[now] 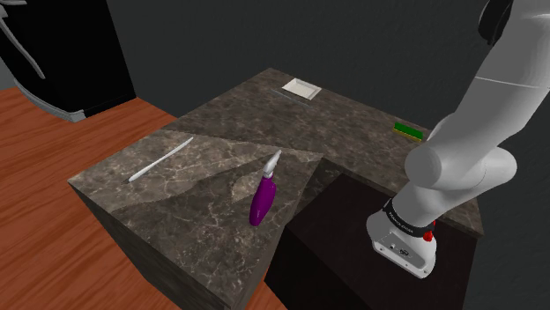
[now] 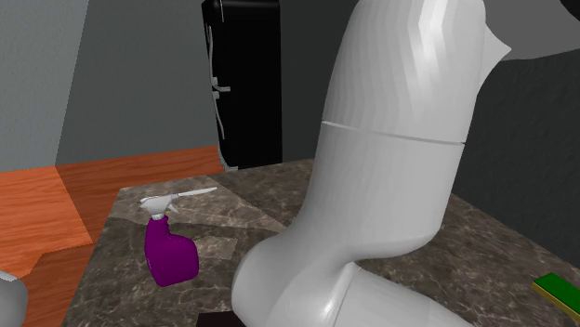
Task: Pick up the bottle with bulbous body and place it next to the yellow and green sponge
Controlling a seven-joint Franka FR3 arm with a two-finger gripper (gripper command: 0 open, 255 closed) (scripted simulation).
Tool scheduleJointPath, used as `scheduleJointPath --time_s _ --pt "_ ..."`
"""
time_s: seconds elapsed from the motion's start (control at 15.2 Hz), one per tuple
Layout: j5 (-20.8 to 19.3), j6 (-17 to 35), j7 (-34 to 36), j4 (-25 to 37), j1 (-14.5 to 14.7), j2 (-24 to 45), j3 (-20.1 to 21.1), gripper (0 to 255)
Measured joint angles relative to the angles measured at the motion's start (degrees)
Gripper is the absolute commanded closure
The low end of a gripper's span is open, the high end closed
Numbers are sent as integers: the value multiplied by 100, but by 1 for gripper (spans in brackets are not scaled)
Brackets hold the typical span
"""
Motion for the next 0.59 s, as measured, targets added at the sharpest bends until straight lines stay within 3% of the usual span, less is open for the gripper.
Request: scheduleJointPath --time_s 0.26,0.59 --pt "-225 -492 149 412 56 -195 -118 0" --pt "-253 -558 169 464 65 -217 -130 0"
